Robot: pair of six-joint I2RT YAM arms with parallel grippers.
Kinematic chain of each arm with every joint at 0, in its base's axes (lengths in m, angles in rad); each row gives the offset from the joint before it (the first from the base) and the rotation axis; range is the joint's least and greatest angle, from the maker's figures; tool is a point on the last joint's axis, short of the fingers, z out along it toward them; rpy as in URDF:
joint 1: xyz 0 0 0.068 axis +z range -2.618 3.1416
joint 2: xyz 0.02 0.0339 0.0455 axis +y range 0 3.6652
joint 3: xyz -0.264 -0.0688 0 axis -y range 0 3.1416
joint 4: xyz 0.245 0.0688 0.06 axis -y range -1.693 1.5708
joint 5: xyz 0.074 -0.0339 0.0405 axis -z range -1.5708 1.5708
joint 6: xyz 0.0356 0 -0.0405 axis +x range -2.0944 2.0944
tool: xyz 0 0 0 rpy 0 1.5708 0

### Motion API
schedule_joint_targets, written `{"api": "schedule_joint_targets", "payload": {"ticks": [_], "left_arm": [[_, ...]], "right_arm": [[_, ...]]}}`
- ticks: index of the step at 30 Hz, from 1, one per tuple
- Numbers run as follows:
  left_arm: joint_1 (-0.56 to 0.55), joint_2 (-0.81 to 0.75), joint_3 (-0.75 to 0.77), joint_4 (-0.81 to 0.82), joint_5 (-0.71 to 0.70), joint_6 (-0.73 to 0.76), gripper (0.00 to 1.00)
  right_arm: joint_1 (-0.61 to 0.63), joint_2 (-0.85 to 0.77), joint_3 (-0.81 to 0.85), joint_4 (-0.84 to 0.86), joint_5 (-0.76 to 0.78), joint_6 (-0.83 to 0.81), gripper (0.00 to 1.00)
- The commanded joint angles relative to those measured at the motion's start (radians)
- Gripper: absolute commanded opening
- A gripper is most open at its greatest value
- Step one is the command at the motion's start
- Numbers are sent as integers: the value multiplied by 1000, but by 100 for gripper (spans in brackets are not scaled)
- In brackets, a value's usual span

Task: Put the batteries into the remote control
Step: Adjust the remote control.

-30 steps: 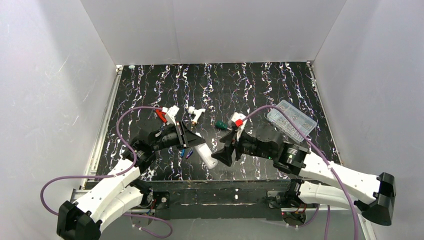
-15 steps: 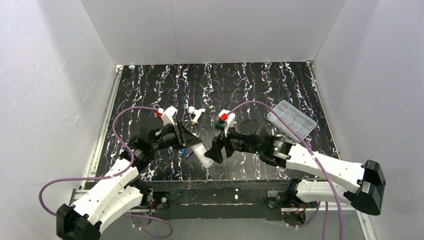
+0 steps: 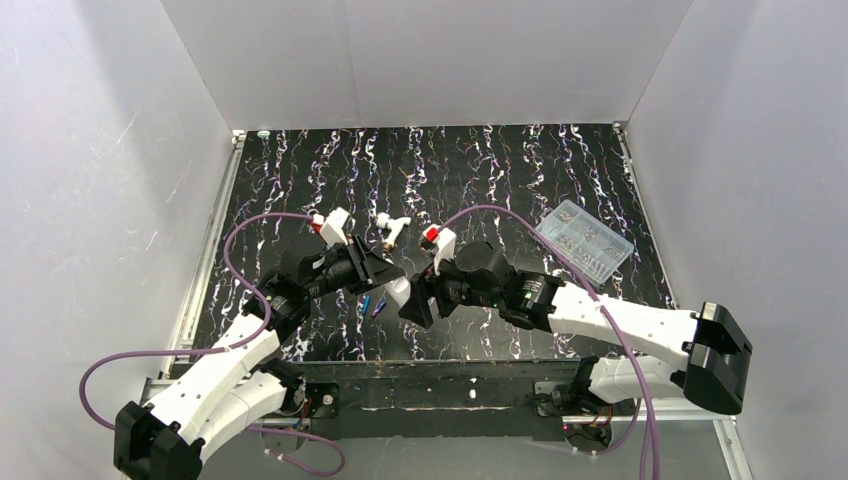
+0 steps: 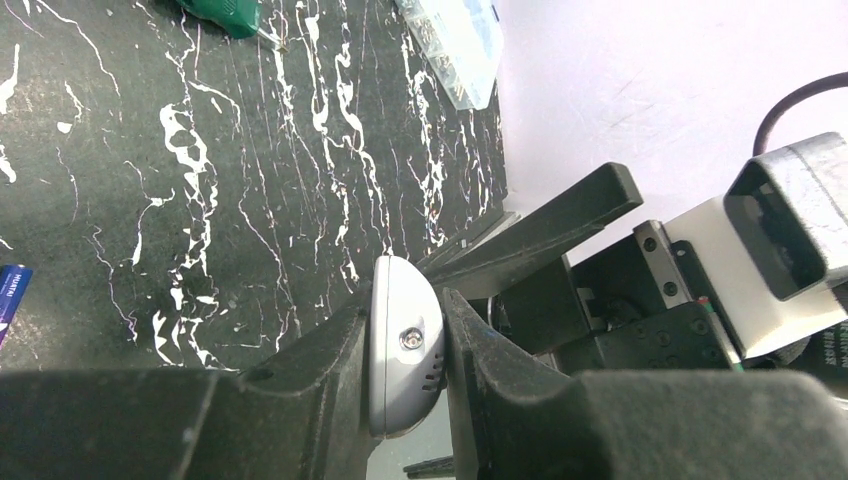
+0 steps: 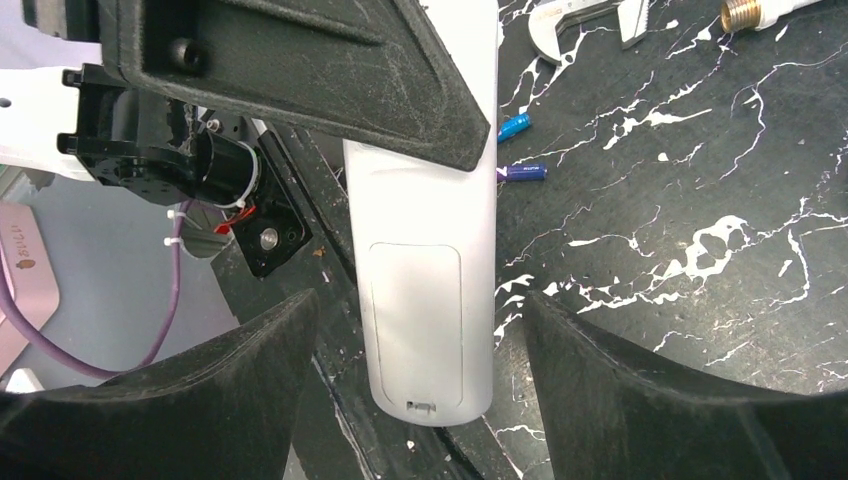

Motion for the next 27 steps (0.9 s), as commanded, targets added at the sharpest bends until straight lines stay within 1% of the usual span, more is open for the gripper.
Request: {"api": "schedule_joint_targets", "payload": {"ticks": [1, 6, 15, 27], "left_arm": [[1, -10, 37, 51, -5, -26, 0], [1, -13, 41, 37, -21, -28, 0], [1, -24, 41, 3, -52, -31, 0], [1, -33, 46, 1, -69, -75, 0]], "right_arm": [[9, 25, 23, 67, 11, 11, 81], [10, 40, 15, 71, 3, 1, 78], [18, 27, -22, 110, 21, -10, 67], [21, 49, -23, 102, 22, -21, 69]]}}
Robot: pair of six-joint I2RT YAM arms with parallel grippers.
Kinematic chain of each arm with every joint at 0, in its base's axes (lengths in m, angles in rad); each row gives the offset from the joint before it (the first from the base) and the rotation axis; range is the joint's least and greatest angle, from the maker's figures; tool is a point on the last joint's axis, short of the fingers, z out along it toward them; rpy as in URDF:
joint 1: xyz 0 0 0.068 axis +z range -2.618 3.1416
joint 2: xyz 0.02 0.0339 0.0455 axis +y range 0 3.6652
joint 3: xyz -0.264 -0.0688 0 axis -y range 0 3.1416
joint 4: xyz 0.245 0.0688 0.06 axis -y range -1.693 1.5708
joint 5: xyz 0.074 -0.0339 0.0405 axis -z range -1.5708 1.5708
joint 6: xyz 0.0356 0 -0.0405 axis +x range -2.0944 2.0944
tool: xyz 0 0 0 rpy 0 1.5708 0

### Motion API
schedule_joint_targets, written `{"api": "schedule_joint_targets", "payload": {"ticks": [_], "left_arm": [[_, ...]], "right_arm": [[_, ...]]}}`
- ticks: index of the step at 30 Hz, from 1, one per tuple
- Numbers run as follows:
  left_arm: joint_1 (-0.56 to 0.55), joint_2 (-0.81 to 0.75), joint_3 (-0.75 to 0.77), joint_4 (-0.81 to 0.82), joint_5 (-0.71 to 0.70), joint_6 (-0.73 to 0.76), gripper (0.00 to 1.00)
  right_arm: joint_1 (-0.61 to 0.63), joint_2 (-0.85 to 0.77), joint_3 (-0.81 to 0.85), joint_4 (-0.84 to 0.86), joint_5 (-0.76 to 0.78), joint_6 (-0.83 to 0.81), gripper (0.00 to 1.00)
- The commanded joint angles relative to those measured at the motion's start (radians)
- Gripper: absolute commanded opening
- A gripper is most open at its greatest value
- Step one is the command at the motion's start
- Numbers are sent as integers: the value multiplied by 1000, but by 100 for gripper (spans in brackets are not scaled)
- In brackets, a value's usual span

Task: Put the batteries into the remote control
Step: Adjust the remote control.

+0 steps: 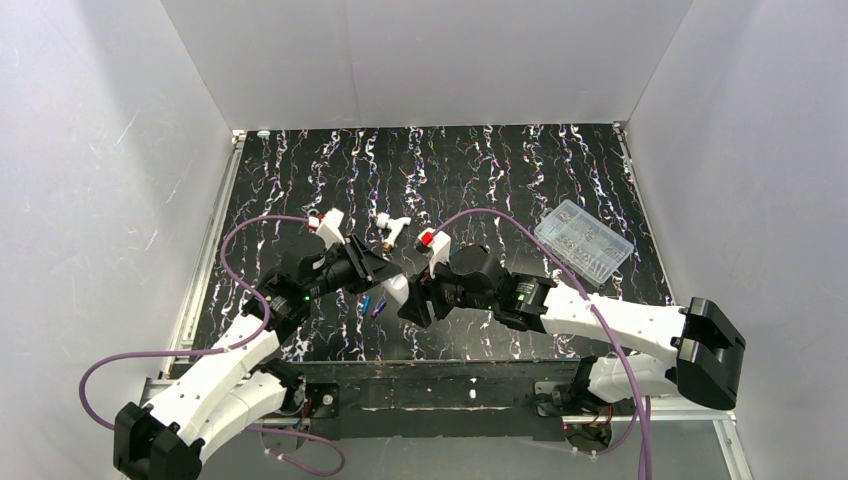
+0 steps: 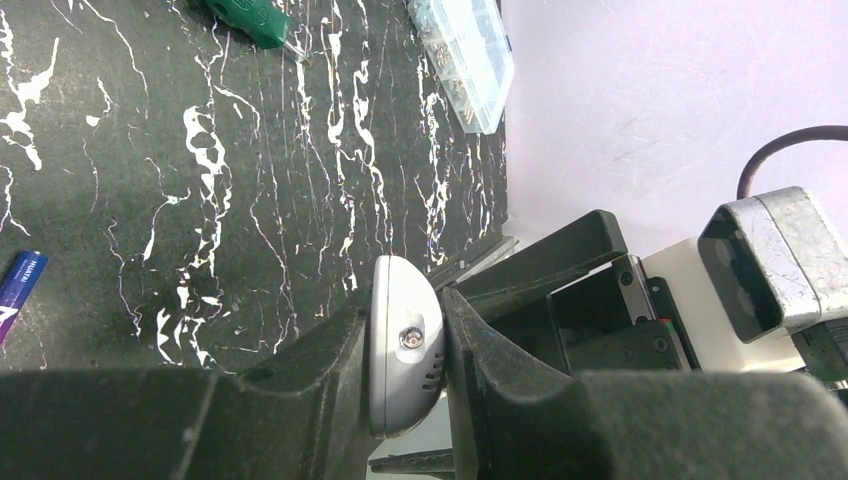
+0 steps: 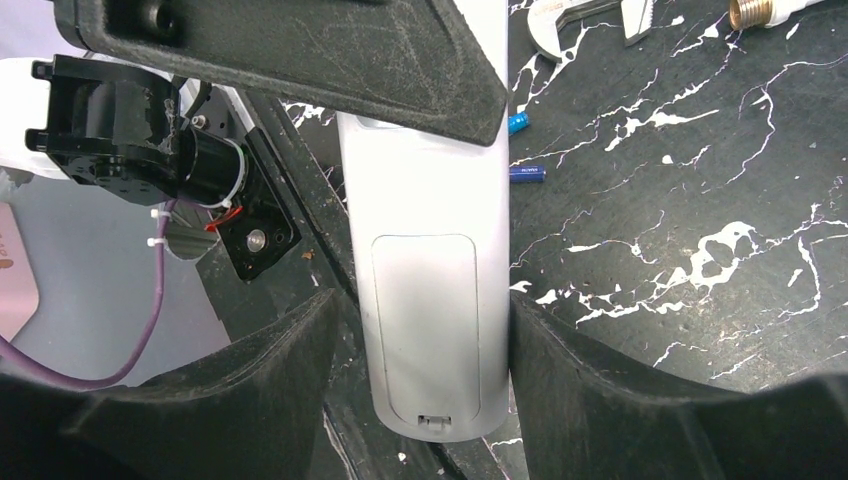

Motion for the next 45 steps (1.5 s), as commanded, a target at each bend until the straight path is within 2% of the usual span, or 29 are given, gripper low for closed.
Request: {"api": "schedule_joint_targets", "payload": {"ticks": [1, 5, 11, 13, 15, 16, 18, 20, 22, 27, 32, 34, 40, 45], "left_arm": [[1, -32, 45, 20, -3, -20, 0], [1, -38, 47, 18, -3, -25, 0], [1, -36, 41, 23, -2, -27, 0], [1, -36, 39, 22, -5, -28, 0], [1, -37, 39, 17, -9, -29, 1], [1, -37, 39, 12, -11, -29, 7], [1, -36, 40, 1, -12, -25, 27], [1, -38, 43, -11, -9, -18, 40], [1, -41, 49, -28, -5, -5, 52], [1, -39, 48, -37, 10, 0, 64], [1, -29, 30, -5, 32, -21, 64], [1, -26, 22, 12, 39, -31, 61], [1, -11, 11, 52, 61, -44, 44], [0, -4, 12, 59, 75, -46, 42]], "right_arm": [[8, 6, -5, 40, 10, -11, 69], [10, 8, -5, 38, 17, -13, 65], [10, -3, -9, 40, 27, -21, 53], [10, -6, -9, 41, 24, -25, 47], [10, -6, -6, 41, 19, -32, 37], [10, -4, -2, 35, 17, -34, 30], [10, -2, 9, 25, 14, -39, 20], [10, -2, 17, 17, 13, -43, 10], [10, -4, 22, 17, 11, -44, 4], [10, -15, 21, 29, 6, -40, 1], [10, -20, 13, 46, -2, -24, 1], [10, -24, 8, 58, -5, -12, 1], [10, -33, -4, 99, -6, 13, 1], [10, -35, -6, 117, 20, 30, 1]]}}
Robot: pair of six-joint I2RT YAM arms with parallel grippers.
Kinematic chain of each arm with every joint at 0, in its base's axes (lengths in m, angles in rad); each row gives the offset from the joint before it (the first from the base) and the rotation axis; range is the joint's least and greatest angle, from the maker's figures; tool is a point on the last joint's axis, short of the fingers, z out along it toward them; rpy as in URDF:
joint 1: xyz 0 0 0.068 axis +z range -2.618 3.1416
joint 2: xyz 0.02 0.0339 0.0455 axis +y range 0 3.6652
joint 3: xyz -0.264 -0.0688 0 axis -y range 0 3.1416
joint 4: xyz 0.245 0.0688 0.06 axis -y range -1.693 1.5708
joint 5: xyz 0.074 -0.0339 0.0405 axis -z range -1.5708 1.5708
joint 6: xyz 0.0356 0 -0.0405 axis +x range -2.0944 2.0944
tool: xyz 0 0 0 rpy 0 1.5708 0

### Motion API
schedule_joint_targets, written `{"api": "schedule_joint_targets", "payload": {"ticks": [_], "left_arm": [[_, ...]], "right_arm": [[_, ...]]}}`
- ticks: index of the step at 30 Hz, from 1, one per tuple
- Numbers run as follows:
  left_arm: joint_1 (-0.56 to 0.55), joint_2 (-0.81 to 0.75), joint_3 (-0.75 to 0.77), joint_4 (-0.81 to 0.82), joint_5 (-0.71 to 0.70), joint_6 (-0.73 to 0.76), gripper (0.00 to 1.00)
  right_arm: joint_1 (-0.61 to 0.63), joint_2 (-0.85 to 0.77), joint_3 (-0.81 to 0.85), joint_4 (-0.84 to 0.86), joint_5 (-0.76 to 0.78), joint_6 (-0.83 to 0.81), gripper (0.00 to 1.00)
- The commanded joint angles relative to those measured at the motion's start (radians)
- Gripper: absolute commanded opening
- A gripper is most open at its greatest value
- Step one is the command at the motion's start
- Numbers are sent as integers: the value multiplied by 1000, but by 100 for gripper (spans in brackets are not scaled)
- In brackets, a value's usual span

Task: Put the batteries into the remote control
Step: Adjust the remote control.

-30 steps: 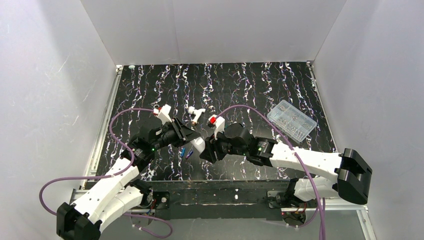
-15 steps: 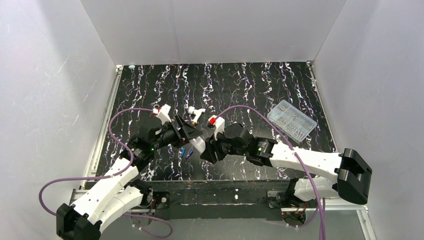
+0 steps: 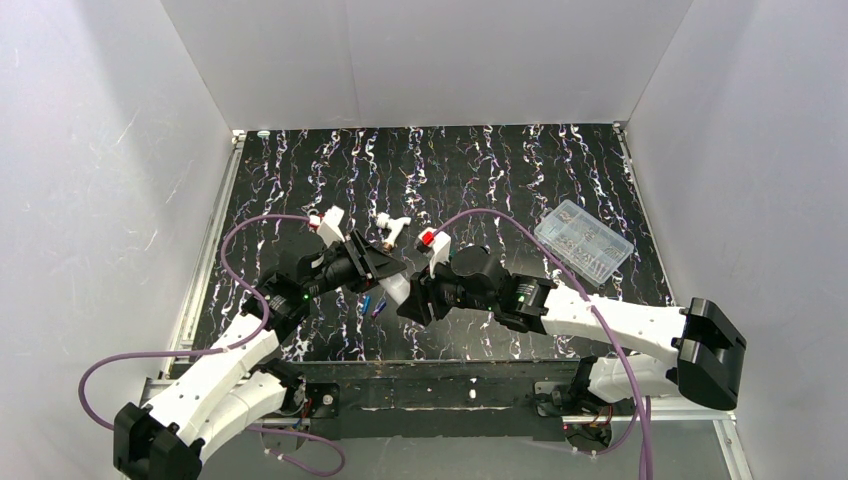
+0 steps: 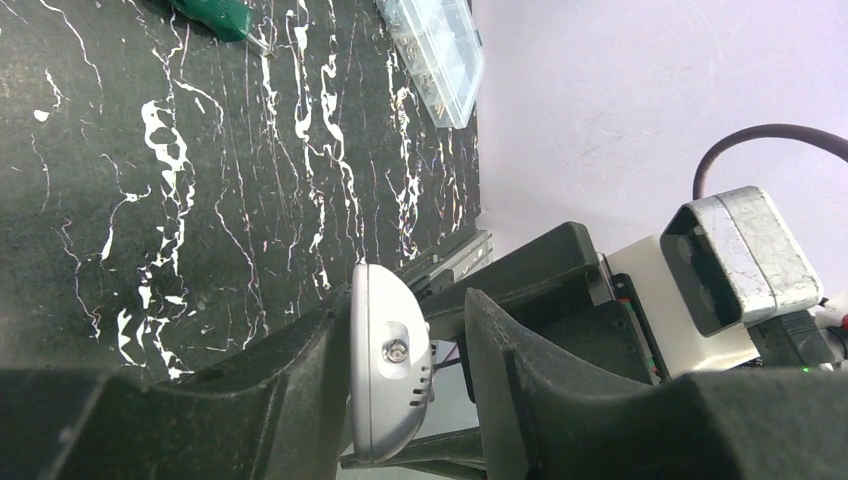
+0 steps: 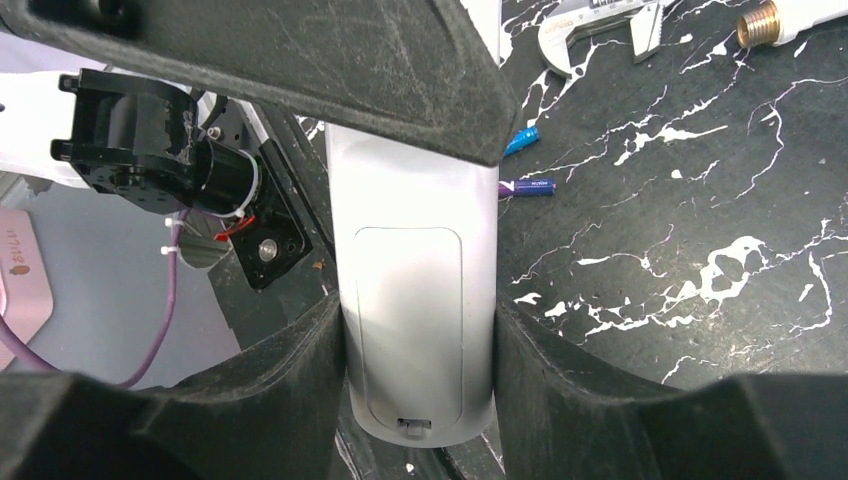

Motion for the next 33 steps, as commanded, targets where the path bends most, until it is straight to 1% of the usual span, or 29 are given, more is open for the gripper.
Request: {"api": "schedule_joint_targets", "payload": {"ticks": [1, 7, 14, 16, 18, 19, 22, 23, 26, 28, 29, 33], "left_arm": [[1, -2, -1, 44, 49, -1, 41], [-1, -3, -1, 44, 61, 4, 33], [0, -3, 1, 44, 61, 6, 33], [-1, -2, 5, 44, 63, 7, 36], [-1, -2, 6, 41, 63, 8, 45], [0, -2, 7, 39, 63, 8, 47], [0, -1, 5, 38, 63, 8, 49], [0, -1, 4, 40, 62, 6, 48], [-1, 0, 1, 45, 63, 4, 40], [-1, -2, 1, 44, 61, 6, 30], [-1, -2, 0, 44, 60, 7, 27], [-1, -4, -1, 36, 58, 8, 20]], "right_arm": [[5, -33, 2, 89, 22, 25, 1], [5, -33, 1, 94, 48, 33, 1], [5, -41, -7, 83, 83, 37, 1], [5, -43, -9, 80, 87, 39, 1], [5, -43, -11, 77, 95, 42, 1], [5, -43, -12, 75, 100, 43, 1], [6, -44, -12, 78, 101, 43, 1], [5, -44, -12, 79, 100, 43, 1], [5, -45, -10, 78, 94, 43, 1], [5, -42, -12, 77, 90, 41, 1], [5, -42, -12, 77, 90, 40, 1], [5, -44, -9, 74, 88, 34, 1]]}}
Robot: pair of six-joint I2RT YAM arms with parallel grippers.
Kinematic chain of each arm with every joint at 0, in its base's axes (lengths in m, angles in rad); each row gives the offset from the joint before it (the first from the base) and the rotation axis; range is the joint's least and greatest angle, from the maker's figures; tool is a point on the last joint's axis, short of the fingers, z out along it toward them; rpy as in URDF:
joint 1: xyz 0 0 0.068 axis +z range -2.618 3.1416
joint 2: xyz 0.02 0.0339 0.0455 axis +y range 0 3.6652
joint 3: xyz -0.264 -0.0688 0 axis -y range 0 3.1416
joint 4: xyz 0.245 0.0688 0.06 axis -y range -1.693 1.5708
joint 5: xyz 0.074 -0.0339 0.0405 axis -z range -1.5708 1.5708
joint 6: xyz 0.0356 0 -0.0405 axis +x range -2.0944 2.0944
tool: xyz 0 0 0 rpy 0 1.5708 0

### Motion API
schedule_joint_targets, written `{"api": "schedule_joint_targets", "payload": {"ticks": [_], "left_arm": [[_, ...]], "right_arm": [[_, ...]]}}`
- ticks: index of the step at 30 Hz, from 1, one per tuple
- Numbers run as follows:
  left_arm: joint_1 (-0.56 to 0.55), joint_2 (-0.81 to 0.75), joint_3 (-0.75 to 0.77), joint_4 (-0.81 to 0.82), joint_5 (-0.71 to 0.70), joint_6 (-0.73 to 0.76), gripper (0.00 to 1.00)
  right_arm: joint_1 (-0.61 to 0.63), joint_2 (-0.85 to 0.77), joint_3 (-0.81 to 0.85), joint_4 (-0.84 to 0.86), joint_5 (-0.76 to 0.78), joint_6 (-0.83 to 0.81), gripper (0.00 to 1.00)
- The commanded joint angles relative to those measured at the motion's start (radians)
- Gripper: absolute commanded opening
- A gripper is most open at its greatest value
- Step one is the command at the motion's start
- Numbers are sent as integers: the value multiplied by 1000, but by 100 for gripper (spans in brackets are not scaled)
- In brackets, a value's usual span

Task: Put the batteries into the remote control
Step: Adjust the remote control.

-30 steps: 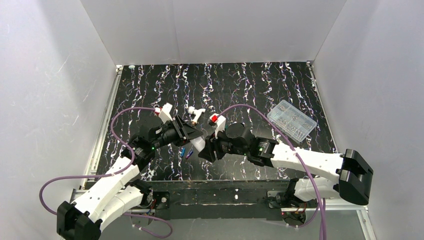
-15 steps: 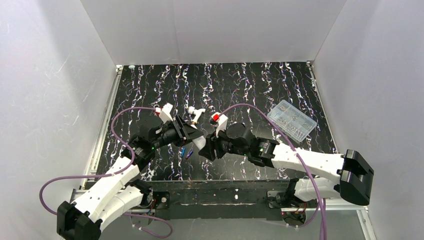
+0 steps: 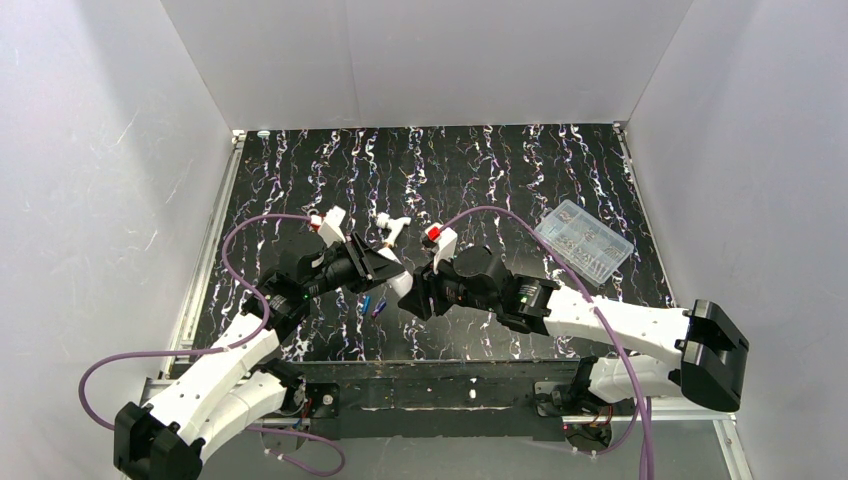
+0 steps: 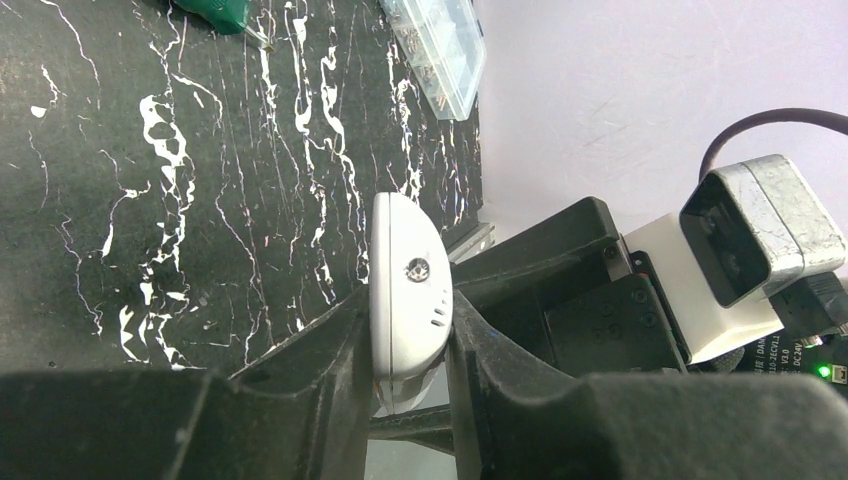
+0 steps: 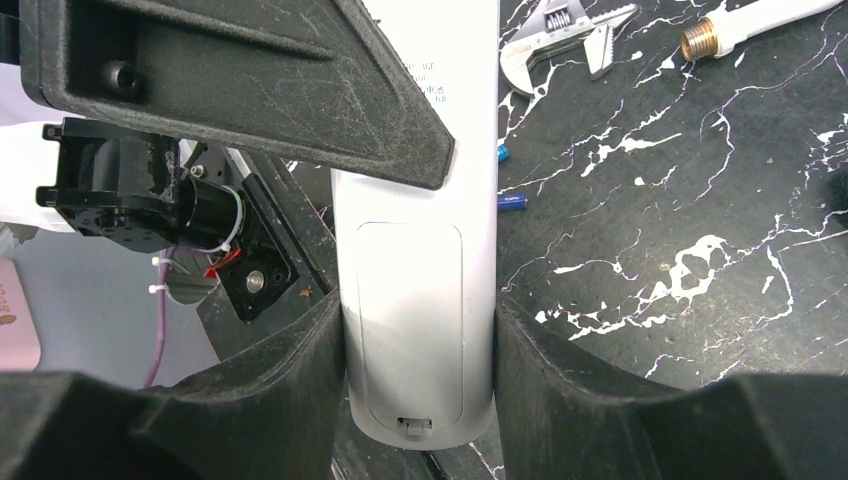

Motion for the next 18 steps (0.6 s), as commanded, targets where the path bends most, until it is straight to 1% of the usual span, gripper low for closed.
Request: {"api": "schedule_joint_targets", "payload": {"ticks": [1, 3, 5, 7, 9, 10, 12, 14, 16, 18], "left_arm": [[-1, -8, -1, 32, 33, 0, 17], [0, -12, -3, 28, 28, 0, 9], [-1, -16, 0, 6, 24, 5, 0], [0, -21, 2, 1, 24, 16, 0], [-1, -27, -1, 8, 27, 22, 0], [-1, -29, -1, 12, 29, 23, 0], [-1, -29, -1, 16, 35, 23, 0], [-1, -27, -3, 21, 48, 24, 0], [-1, -20, -6, 35, 69, 15, 0], [0, -10, -12, 61, 91, 1, 0]], "right_arm": [[4, -29, 2, 50, 6, -9, 1], [3, -33, 7, 43, 8, -22, 8], [4, -42, 11, 32, 11, -34, 19], [3, -53, 12, 31, 9, -47, 34], [3, -72, 10, 31, 9, -49, 51], [3, -82, 8, 36, 7, -53, 57], [3, -102, 8, 38, -2, -65, 64], [3, -122, 14, 31, -11, -86, 67], [3, -145, 25, 12, -22, -109, 73], [3, -168, 29, 1, -37, -133, 74]]}}
